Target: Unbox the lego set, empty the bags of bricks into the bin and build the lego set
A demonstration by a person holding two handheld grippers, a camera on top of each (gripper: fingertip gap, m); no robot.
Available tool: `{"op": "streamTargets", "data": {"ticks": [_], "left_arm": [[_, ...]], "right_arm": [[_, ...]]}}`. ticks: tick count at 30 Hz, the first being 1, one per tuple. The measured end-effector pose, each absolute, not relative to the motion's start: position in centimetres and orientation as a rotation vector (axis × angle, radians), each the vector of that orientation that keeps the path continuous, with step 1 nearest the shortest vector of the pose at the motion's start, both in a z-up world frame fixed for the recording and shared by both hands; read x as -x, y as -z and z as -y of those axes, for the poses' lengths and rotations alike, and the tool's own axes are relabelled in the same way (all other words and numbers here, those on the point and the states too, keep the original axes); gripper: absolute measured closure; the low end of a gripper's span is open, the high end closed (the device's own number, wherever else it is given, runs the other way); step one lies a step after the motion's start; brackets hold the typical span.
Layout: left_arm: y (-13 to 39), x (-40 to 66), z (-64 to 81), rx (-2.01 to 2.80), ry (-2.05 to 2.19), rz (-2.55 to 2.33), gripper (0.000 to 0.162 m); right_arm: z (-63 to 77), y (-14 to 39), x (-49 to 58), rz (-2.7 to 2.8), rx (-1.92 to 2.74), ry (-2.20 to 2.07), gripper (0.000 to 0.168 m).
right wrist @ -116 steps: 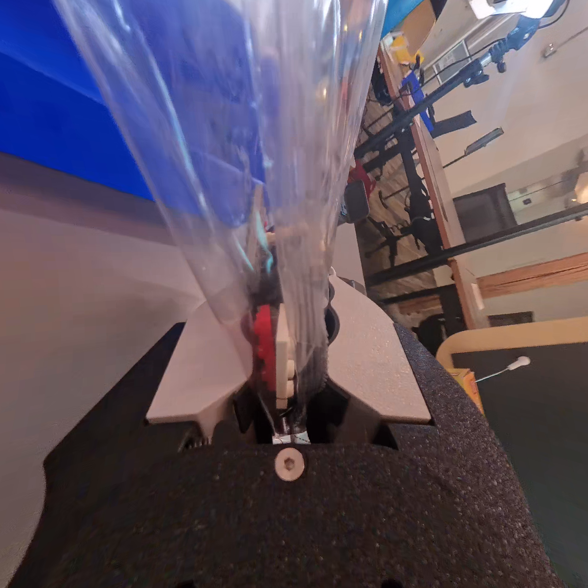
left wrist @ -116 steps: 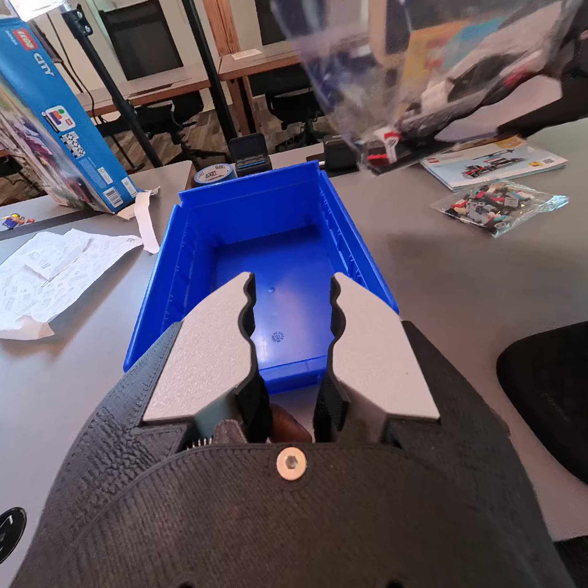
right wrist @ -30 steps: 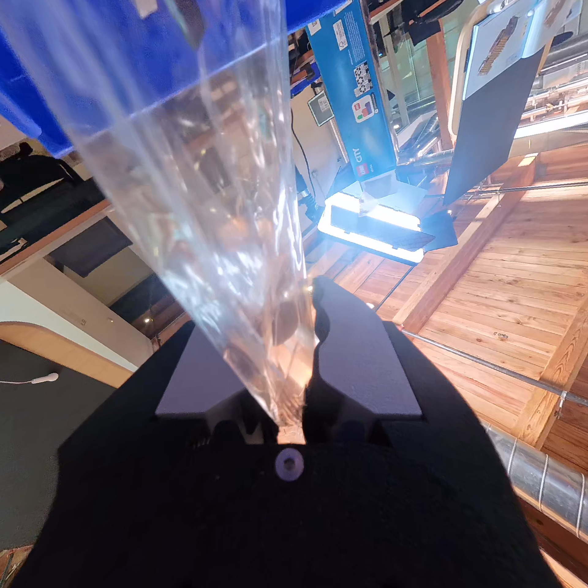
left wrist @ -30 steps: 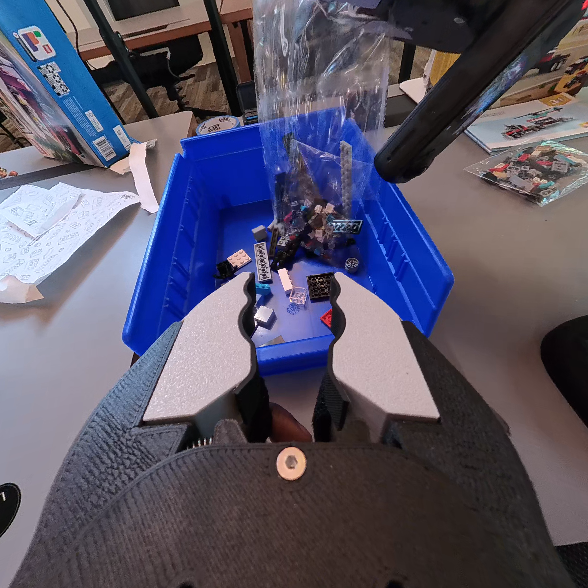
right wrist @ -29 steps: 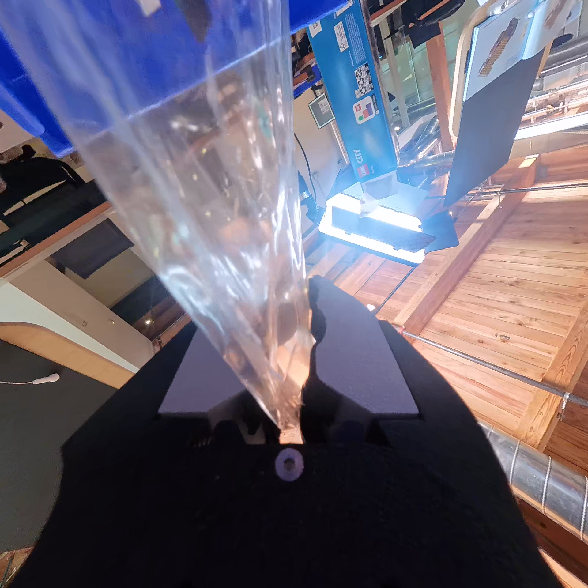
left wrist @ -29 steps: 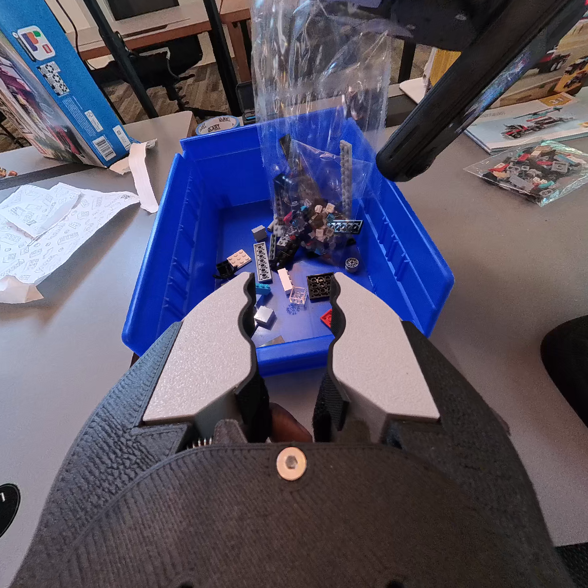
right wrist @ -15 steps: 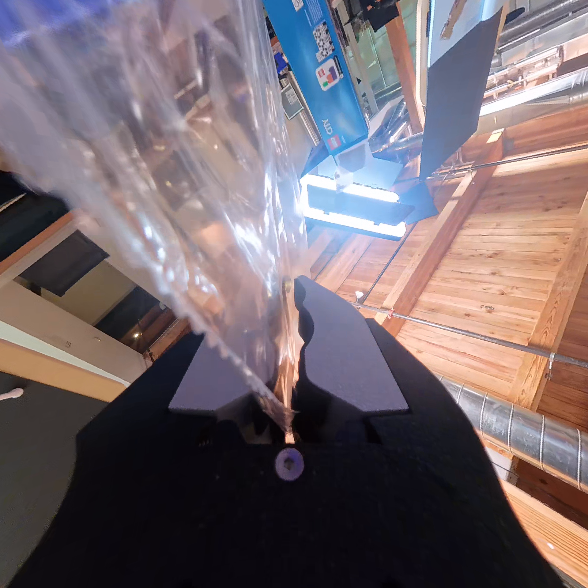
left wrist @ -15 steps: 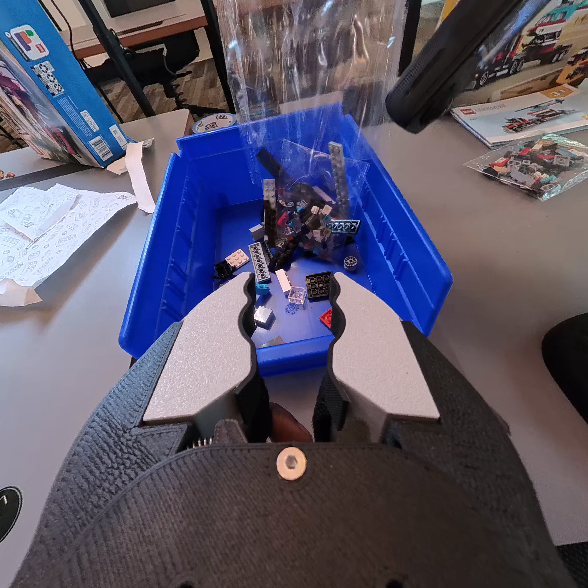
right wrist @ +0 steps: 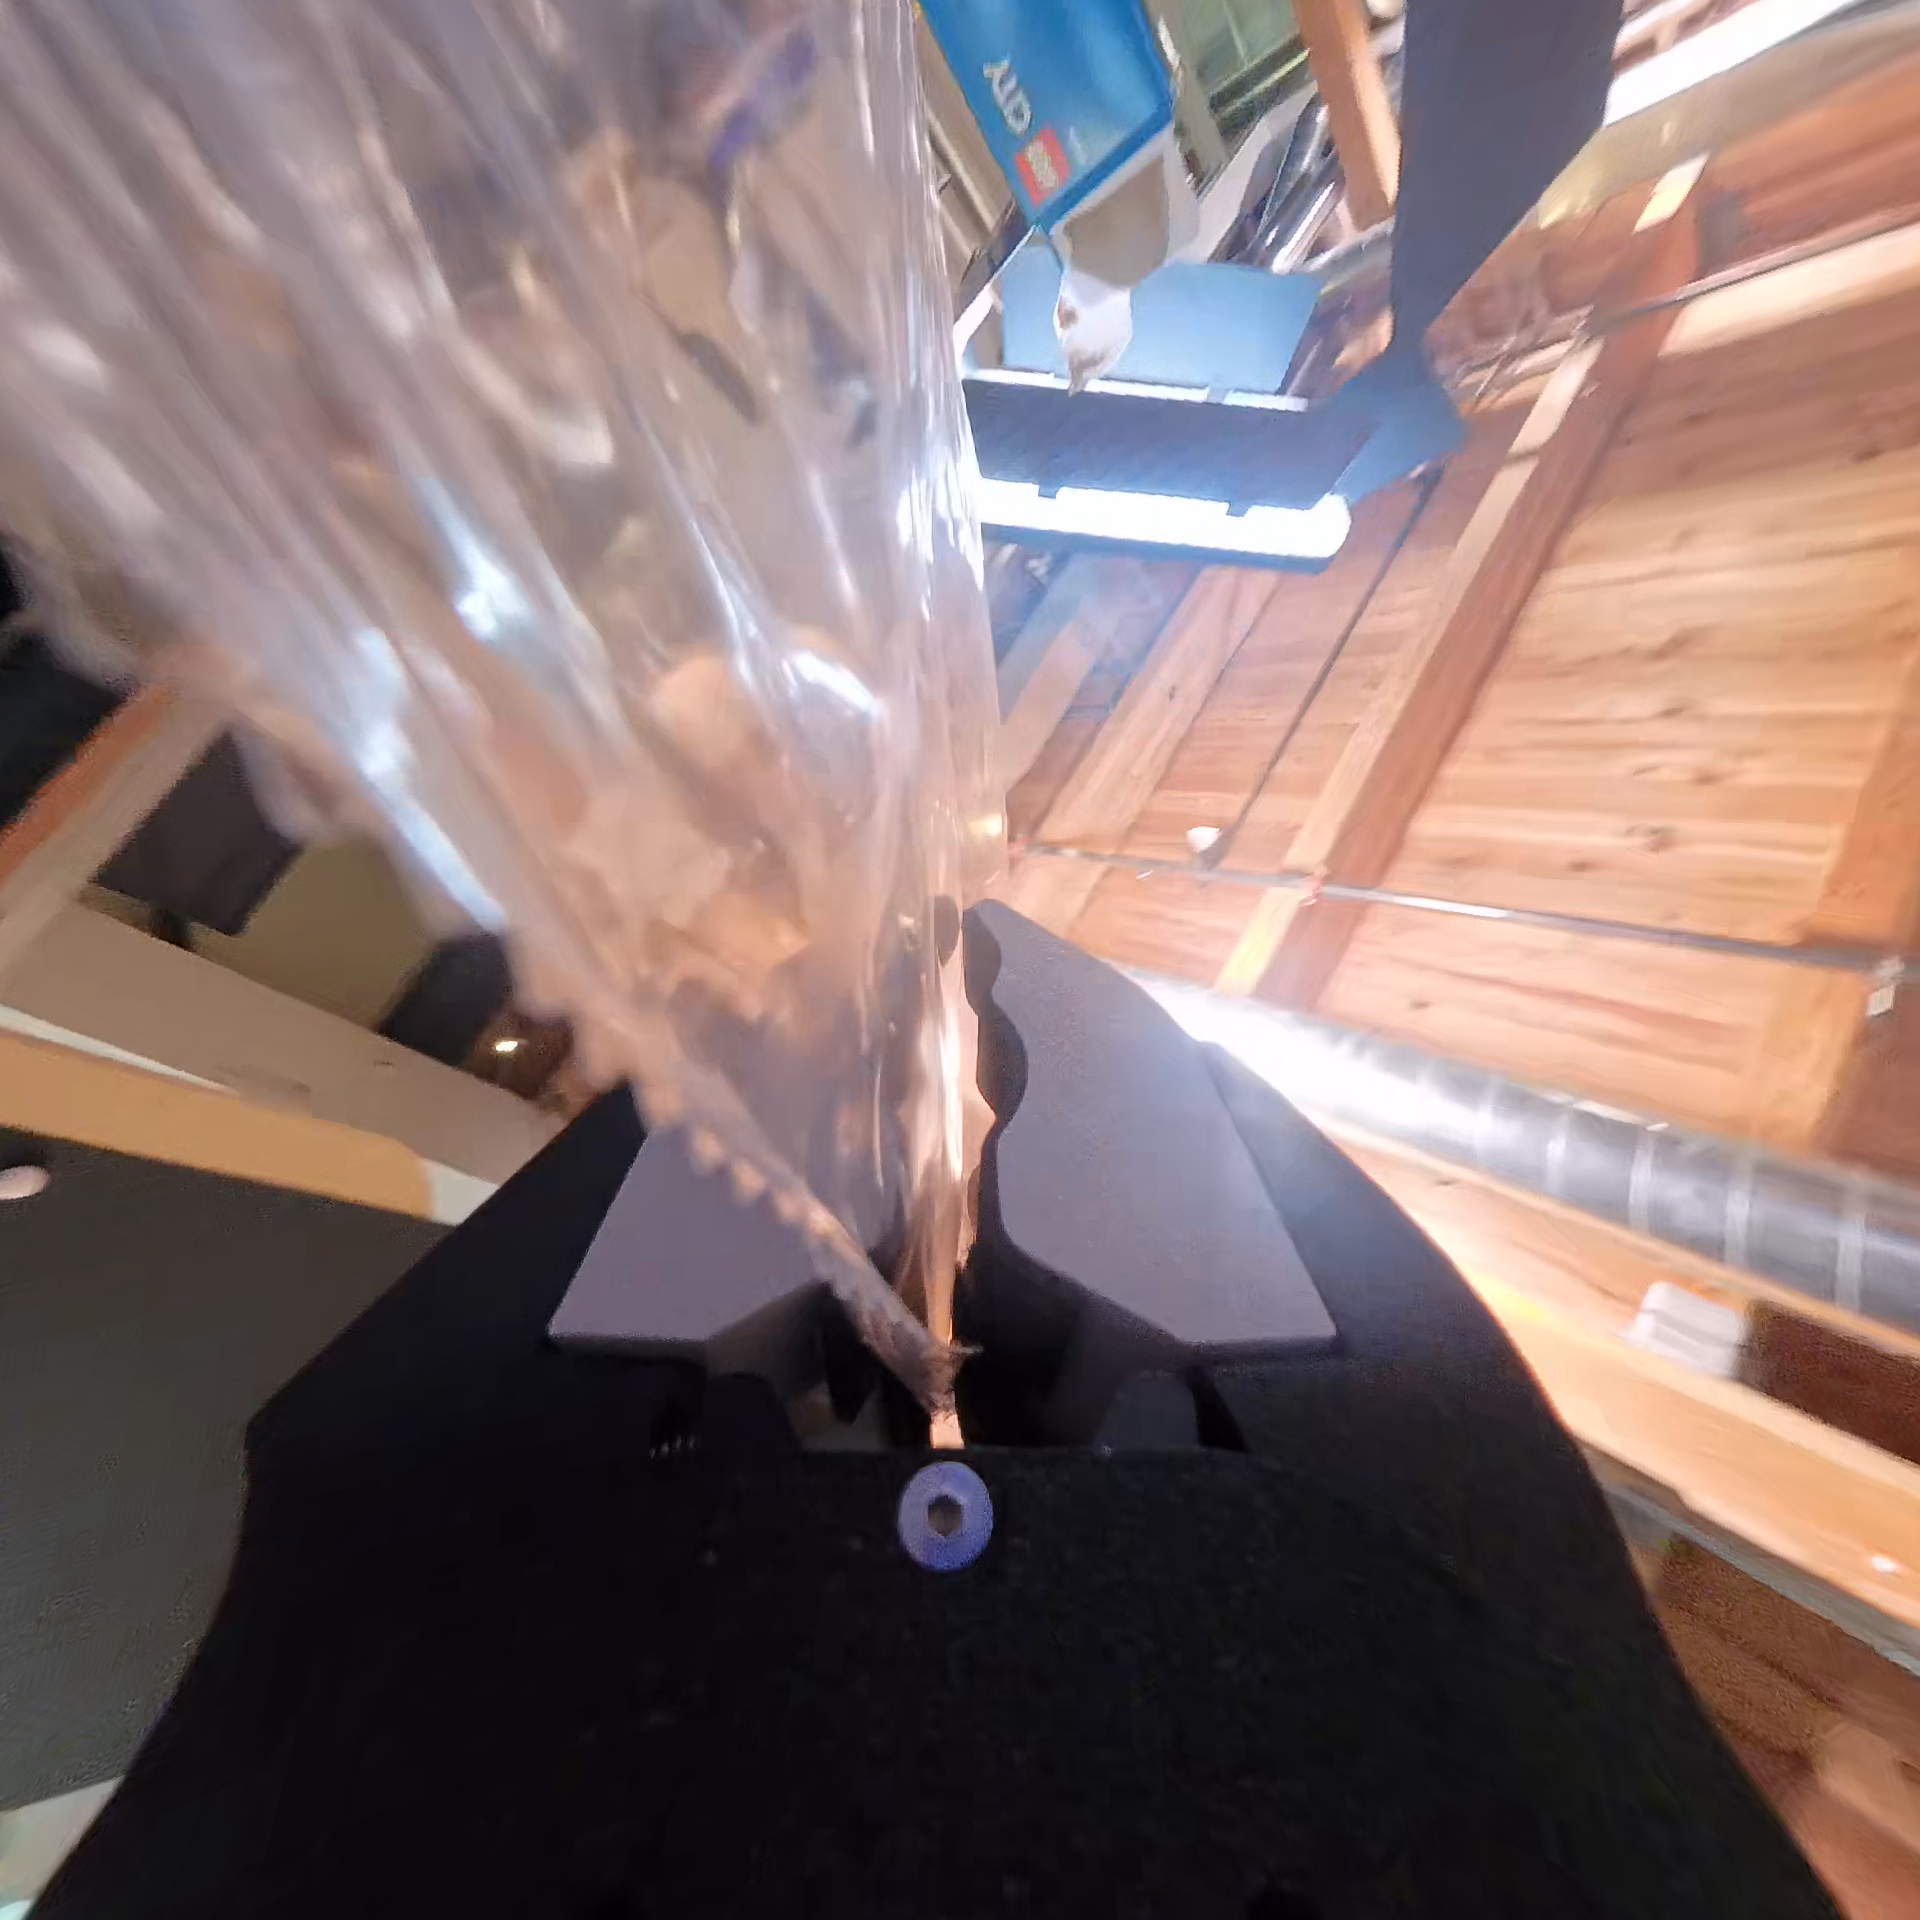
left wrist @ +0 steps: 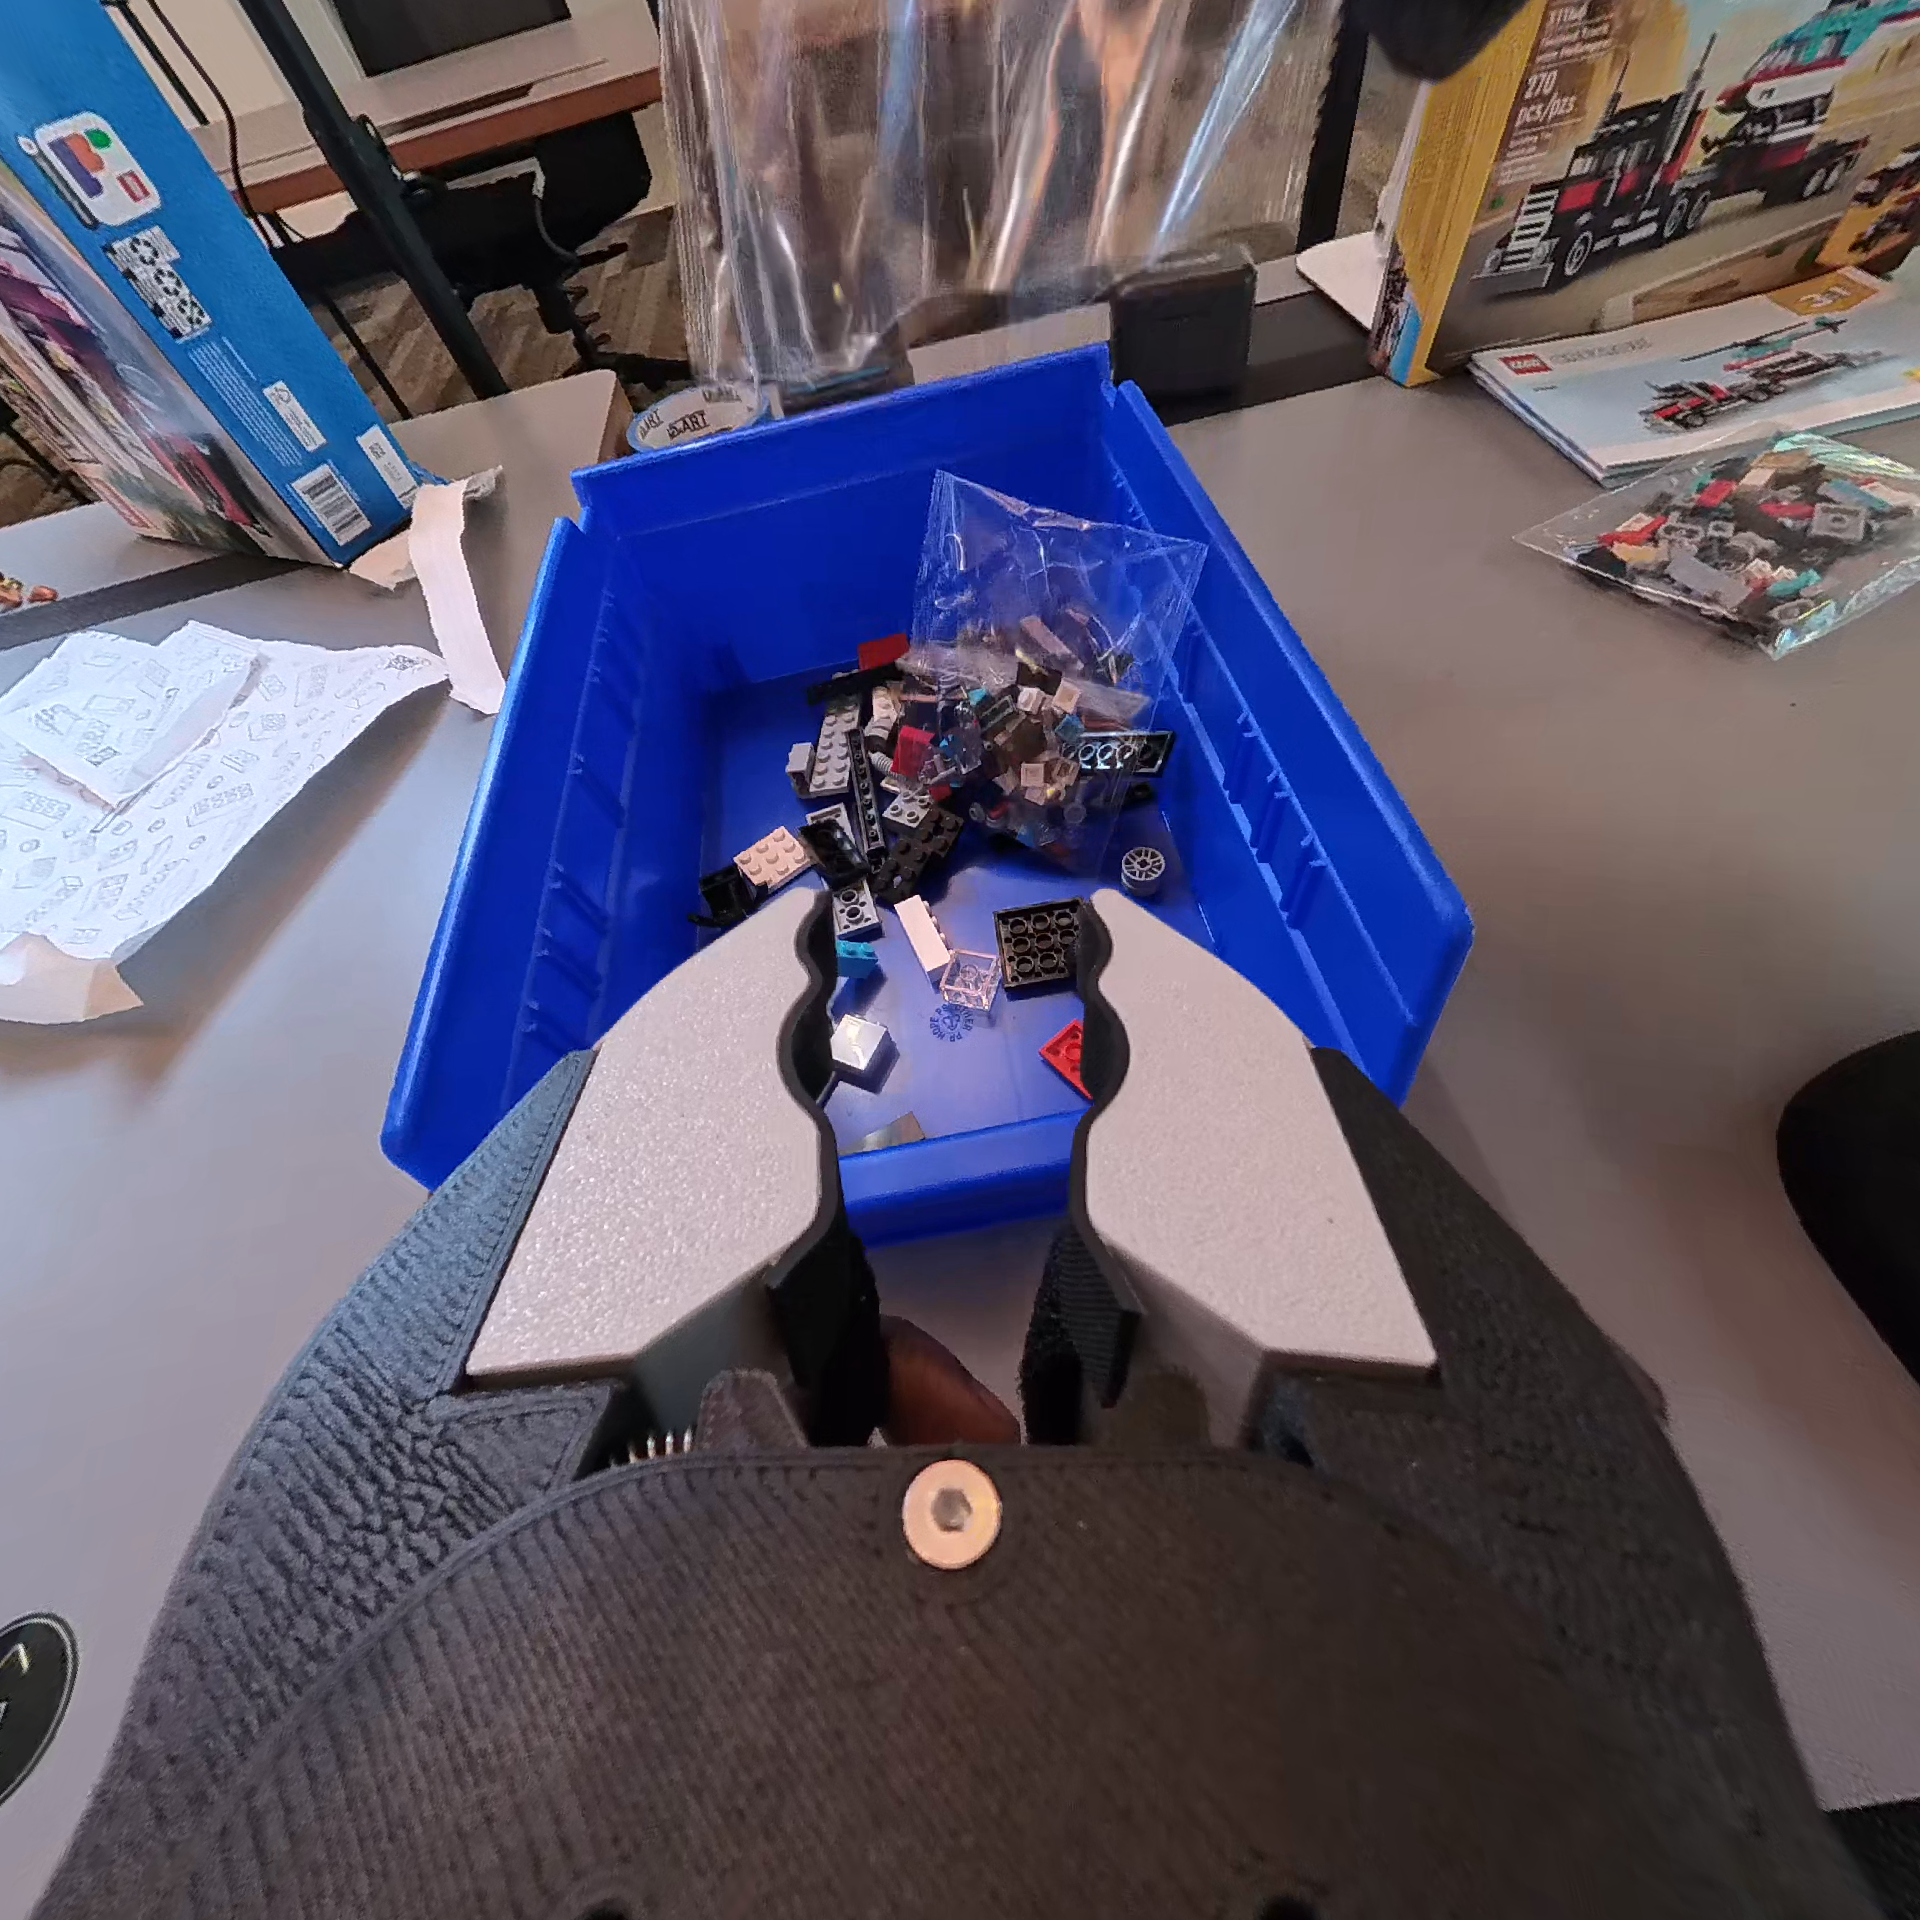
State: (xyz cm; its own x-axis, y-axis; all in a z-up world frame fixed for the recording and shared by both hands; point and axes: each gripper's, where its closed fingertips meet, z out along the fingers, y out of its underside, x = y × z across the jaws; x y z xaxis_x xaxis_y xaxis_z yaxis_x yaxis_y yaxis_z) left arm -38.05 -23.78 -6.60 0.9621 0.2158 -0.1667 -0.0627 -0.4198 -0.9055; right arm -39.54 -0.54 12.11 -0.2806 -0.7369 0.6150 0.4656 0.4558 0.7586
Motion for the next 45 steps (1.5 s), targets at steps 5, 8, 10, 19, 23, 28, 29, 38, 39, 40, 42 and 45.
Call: {"op": "streamTargets", "data": {"ticks": [5,8,10,19,23,28,29,38,39,40,42,45], "left_arm": [[5.8,37.8,23.5,1.942,-0.312,0.101,0.118],[4.8,37.4,22.9,1.883,-0.311,0.074,0.118],[3.8,37.4,22.4,1.805,-0.333,0.049,0.118],[-1.4,32.0,20.2,1.473,0.019,-0.080,0.109],[-3.6,27.7,18.9,1.337,0.340,-0.158,0.105],[-3.8,23.3,17.1,1.355,0.575,-0.250,0.105],[-3.3,22.3,16.5,1.397,0.557,-0.287,0.105],[-4.6,17.9,16.1,1.329,0.581,-0.441,0.157],[-4.6,18.1,16.1,1.334,0.572,-0.434,0.157],[-4.6,18.1,16.2,1.342,0.567,-0.432,0.157],[-4.3,18.3,16.3,1.366,0.535,-0.431,0.157],[-3.9,18.5,16.5,1.397,0.494,-0.444,0.157]], "right_arm": [[-1.2,-12.3,35.8,1.568,0.085,0.945,0.161],[-1.5,-10.4,32.7,1.686,0.386,0.659,0.162],[-0.7,-8.7,30.7,1.766,0.566,0.420,0.162],[9.9,-1.9,22.0,2.069,1.134,-0.941,0.164],[12.2,-1.6,18.5,2.032,1.236,-1.335,0.164],[12.5,-1.2,15.7,1.933,1.313,-1.527,0.163],[12.6,-1.0,15.3,1.920,1.315,-1.536,0.163],[13.1,-2.8,12.0,1.811,1.138,-1.569,0.126],[12.9,-3.6,11.8,1.773,1.098,-1.561,0.120],[12.6,-4.5,11.7,1.738,1.061,-1.551,0.116],[12.2,-6.3,11.4,1.685,0.983,-1.545,0.114],[11.3,-8.5,11.2,1.606,0.912,-1.555,0.135]]}}
